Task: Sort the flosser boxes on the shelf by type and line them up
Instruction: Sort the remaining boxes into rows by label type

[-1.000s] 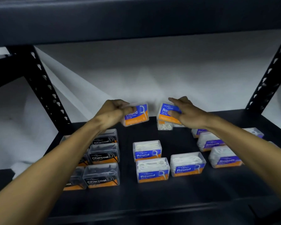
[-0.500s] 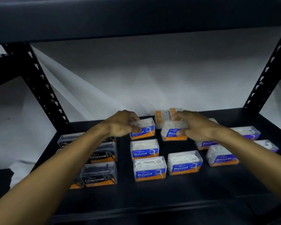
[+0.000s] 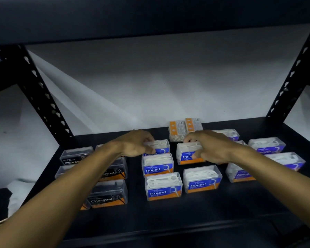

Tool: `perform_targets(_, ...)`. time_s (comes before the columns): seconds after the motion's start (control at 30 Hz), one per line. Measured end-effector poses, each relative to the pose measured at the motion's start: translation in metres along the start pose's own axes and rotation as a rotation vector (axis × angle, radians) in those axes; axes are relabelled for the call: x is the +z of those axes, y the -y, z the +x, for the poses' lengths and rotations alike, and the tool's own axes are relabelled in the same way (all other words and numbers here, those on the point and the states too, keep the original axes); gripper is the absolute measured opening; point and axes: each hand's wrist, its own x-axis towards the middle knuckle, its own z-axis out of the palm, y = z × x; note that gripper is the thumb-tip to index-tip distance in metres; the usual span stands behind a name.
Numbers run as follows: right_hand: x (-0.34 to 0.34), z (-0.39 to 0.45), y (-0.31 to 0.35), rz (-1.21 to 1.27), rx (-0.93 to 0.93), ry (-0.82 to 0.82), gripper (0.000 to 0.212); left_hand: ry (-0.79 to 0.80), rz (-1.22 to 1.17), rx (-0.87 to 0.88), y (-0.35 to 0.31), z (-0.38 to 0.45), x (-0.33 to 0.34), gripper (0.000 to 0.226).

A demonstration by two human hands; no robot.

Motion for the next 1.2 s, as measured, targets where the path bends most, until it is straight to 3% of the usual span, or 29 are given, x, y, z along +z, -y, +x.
perform_targets(0.33, 0.005, 0.004, -0.002, -0.005, -0.025, 0.048, 0.043, 0.008, -0.041, 0.005, 0.006, 0.004, 0.003, 0.037)
perform_targets(0.6, 0.008, 0.004, -0.002, 0.006, -0.047, 0.084, 0.045, 0.038, -0.095, -0.011, 0.007, 0.006, 0.0, 0.049)
perform_targets(0.87, 0.004, 0.004, -0.002, 0.004, -0.028, 0.131, 0.07, -0.169, -0.046, 0.011, -0.008, 0.024, -0.003, 0.04)
perform_targets(1.0, 0.002, 0.007, -0.006, 0.007, -0.033, 0.151, 0.071, -0.213, 0.032, 0.044, -0.024, 0.038, -0.001, 0.038)
perform_targets(1.2, -0.009, 0.005, -0.016, 0.033, -0.067, 0.073, 0.056, -0.164, 0.126, 0.071, -0.041, 0.071, -0.003, 0.066)
